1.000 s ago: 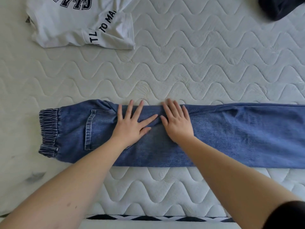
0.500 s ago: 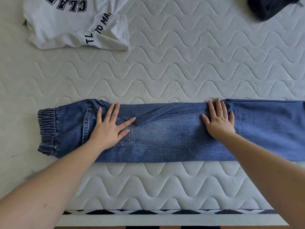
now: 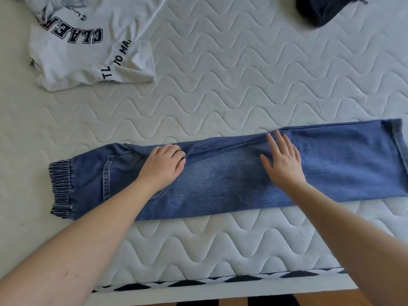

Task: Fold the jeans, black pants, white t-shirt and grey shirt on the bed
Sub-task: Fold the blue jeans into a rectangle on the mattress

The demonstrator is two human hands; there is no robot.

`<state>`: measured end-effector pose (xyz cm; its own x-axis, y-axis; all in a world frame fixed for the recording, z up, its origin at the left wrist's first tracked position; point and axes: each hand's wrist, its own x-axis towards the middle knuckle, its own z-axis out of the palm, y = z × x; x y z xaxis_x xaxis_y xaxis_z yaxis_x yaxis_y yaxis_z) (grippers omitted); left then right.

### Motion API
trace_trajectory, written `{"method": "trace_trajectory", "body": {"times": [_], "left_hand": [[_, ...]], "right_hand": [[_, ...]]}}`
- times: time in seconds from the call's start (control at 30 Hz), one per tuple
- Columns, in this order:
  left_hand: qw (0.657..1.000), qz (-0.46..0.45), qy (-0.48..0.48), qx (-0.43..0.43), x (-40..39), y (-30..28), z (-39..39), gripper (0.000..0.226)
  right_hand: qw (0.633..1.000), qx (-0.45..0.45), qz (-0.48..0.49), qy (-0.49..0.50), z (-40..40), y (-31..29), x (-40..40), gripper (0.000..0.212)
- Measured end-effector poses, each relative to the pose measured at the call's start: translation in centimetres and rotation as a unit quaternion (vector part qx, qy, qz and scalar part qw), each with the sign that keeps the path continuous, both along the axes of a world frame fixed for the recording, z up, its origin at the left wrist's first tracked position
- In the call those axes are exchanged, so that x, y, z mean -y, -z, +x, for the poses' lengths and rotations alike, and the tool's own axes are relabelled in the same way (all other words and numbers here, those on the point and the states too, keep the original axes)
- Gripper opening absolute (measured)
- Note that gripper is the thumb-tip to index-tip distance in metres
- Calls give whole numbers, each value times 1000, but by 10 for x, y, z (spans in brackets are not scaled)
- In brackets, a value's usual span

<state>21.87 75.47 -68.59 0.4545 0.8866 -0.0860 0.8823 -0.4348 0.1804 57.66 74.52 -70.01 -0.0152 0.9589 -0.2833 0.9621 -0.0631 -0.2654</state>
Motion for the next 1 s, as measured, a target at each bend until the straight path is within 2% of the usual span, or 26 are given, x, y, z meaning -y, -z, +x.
{"method": "trace_trajectory", "body": {"times": [0.1,0.23,0.4,0.5,0.67,0.83,0.9,1.0], "left_hand": [[1000,-13,-14,21,-16,-5,35,39],[999,-22,-21,43,-33,-3,88,25],[994,-92,-19,51,-46,6,170,39],[994,-108,-24,24,-50,15,216,53],[982,-158,-96,-41,-47,34,259,64],[985,-118,-75,-102,-29,44,268,68],[986,-107,-57,-111,-23,47,269,68],[986,-101,-50,-123,-19,51,270,69]], "right_hand": [[1000,-17,8,15,29,-5,9,62],[998,-11,-4,61,85,-8,23,61],[992,-8,-26,124,162,-12,38,61],[985,-5,-20,169,203,-14,39,62],[961,-10,-21,275,260,-6,29,65],[931,-48,-56,358,307,7,15,70],[927,-54,-57,366,321,9,8,65],[915,-119,-79,379,334,4,-4,48]]}}
